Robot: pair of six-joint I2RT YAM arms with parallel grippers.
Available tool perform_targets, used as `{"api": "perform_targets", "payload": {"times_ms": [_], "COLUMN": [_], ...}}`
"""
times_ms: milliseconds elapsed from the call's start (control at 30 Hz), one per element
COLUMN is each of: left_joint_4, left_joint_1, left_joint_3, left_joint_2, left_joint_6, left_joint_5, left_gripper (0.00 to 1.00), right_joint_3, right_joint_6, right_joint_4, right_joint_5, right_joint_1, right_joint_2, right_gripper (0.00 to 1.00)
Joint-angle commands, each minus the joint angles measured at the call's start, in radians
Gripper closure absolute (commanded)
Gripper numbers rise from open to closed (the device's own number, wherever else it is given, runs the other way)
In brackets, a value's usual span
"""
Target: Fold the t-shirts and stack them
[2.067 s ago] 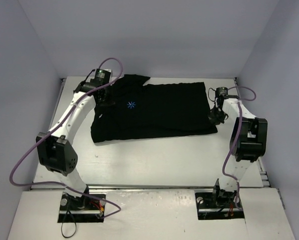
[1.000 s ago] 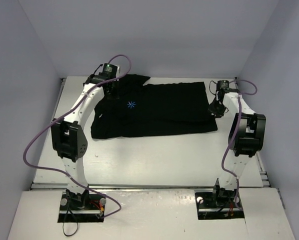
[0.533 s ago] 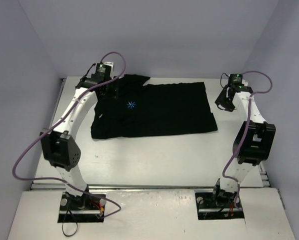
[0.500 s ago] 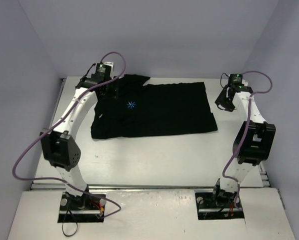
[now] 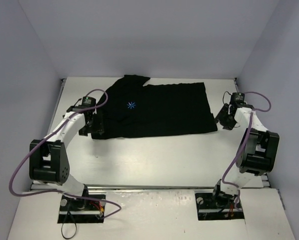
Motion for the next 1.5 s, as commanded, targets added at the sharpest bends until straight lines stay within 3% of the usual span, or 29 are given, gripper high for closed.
{"api": "perform_targets", "payload": {"times_ms": [0,533,633,733,833,900,967,1167,1333,1467], "left_joint_4": [0.106,0.243,0.256,0.256,0.231,0.164,0.114,-0.020,-0.060,-0.082], "left_joint_1": [0.049,0.061,0.061,0.061,0.061,0.064,0.081,0.214,0.234,0.248], "left_joint_3": [0.017,-0.074,-0.079,-0.080,-0.079,-0.080,-0.095,-0.190,-0.247,-0.264], "left_joint_2": [0.011,0.092,0.124,0.139,0.149,0.138,0.108,-0.039,-0.125,-0.167], "left_joint_6": [-0.031,-0.201,-0.222,-0.224,-0.217,-0.203,-0.185,-0.143,-0.132,-0.128], "left_joint_5": [0.042,0.166,0.158,0.127,0.079,0.052,0.009,0.005,-0.012,0.002], "left_gripper": [0.38,0.39,0.48,0.65,0.95,1.00,1.00,1.00,0.98,0.59], "right_joint_3": [-0.024,-0.108,-0.118,-0.130,-0.143,-0.160,-0.185,-0.279,-0.331,-0.293], "right_joint_6": [0.004,0.013,0.009,0.005,0.001,-0.001,0.004,0.077,0.119,0.129], "right_joint_4": [0.092,0.162,0.175,0.182,0.179,0.171,0.148,0.007,-0.052,-0.096], "right_joint_5": [-0.051,-0.035,-0.039,-0.026,0.000,0.023,0.077,0.189,0.272,0.294], "right_joint_1": [0.004,0.007,0.007,0.007,0.007,0.003,-0.001,-0.030,-0.032,-0.032], "right_joint_2": [0.009,0.084,0.107,0.114,0.107,0.084,0.038,-0.082,-0.205,-0.268], "right_gripper": [0.54,0.51,0.53,0.60,0.82,0.95,1.00,1.00,0.98,0.71]}}
